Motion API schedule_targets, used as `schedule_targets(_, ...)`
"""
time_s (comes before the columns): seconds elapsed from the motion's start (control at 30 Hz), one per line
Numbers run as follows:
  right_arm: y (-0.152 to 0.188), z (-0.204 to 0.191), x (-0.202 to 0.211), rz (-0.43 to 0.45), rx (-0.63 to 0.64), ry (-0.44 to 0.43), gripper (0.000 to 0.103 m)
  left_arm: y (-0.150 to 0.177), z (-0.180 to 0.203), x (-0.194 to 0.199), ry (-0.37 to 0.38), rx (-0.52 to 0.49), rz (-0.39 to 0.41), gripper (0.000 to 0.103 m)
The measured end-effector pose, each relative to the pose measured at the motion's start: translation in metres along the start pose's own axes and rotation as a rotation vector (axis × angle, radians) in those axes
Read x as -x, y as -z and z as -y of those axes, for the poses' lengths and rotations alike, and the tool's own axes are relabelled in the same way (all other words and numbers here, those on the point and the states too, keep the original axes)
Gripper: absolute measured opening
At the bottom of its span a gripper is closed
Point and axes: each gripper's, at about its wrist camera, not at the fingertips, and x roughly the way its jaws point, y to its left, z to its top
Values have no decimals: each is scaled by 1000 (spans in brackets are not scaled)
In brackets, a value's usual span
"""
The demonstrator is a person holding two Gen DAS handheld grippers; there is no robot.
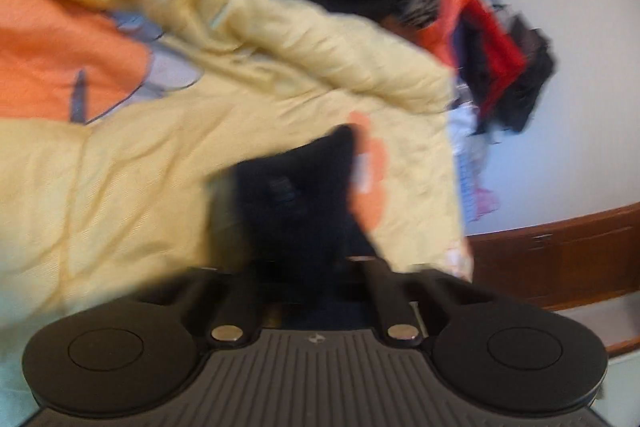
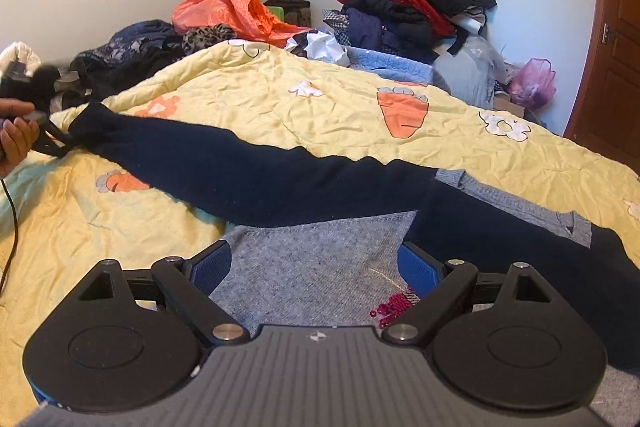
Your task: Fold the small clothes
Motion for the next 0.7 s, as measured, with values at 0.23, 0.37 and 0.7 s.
schedule_targets(0.23,0,10,2,-7,-64,-22,88,18,22,16,-64,-177,64,3)
schedule_targets(0.37,-9,17,-21,-61,-113,-44,58,42,73,25,-89,-425,118,3)
schedule_targets(0.7,-21,69,-37,-77,-327,-102,89,165,179,-6,23,-792,35,3)
